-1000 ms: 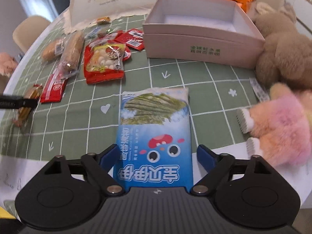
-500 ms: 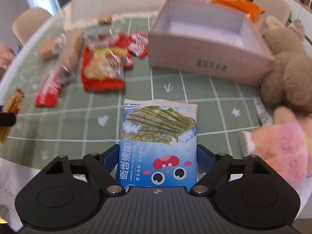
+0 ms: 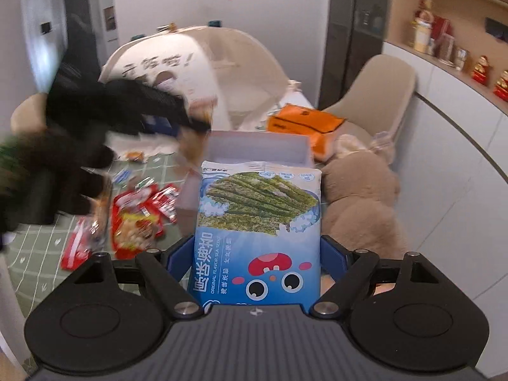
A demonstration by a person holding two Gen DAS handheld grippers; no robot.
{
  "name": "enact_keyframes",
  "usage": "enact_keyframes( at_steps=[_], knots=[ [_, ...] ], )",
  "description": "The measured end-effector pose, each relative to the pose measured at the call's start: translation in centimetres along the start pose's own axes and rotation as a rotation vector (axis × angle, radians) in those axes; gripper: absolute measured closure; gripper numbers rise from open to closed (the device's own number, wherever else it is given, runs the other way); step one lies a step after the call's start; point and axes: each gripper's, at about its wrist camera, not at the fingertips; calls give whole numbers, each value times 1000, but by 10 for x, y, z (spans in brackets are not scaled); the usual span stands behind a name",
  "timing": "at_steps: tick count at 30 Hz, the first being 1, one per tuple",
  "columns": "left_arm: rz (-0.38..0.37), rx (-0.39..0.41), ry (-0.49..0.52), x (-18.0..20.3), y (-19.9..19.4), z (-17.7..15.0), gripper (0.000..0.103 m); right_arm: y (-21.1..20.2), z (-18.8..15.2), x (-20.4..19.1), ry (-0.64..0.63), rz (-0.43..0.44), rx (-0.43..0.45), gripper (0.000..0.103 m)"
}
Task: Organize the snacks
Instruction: 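Carry the seaweed bag toward the pink box while the left gripper grasps a small wrapped biscuit packet, then release the seaweed bag into the pink box while the left gripper drops the biscuit packet in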
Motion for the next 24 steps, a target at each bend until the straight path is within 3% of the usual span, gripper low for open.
enact_keyframes(
  at_steps=[3, 6, 8, 10, 12, 14, 16, 17, 20, 24],
  knots=[
    [-45, -10, -31, -11, 13, -3, 60, -3, 10, 14, -1, -26, 21, 20],
    [-30, 61, -22, -32, -5, 3, 60, 12, 35, 31, 33, 3, 28, 20],
    [81, 145, -16, -55, -21, 13, 60, 31, 56, 40, 47, 46, 42, 20],
    [208, 193, -72, -81, -31, 25, 60, 59, 82, 47, 52, 86, 57, 17],
    [291, 180, -173, -111, -32, 39, 60, 92, 103, 52, 55, 117, 57, 14],
    [340, 134, -213, -131, -23, 47, 60, 127, 116, 53, 32, 89, 34, 14],
    [382, 84, -168, -136, -5, 51, 60, 147, 116, 51, 34, 79, 19, 14],
    [407, 61, -127, -135, 7, 52, 60, 154, 113, 51, 47, 113, 10, 14],
    [484, 7, -1, -132, 42, 49, 60, 159, 95, 48, 91, 189, -19, 14],
    [530, -55, 114, -134, 73, 41, 60, 154, 70, 37, 58, 198, -65, 14]
  ],
)
Point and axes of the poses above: each gripper's, at about its wrist camera, not at the fingertips, and y roughly the way its jaws point, x to its right, z to its top, and after that the axes turned 14 degrees about z, right-handed
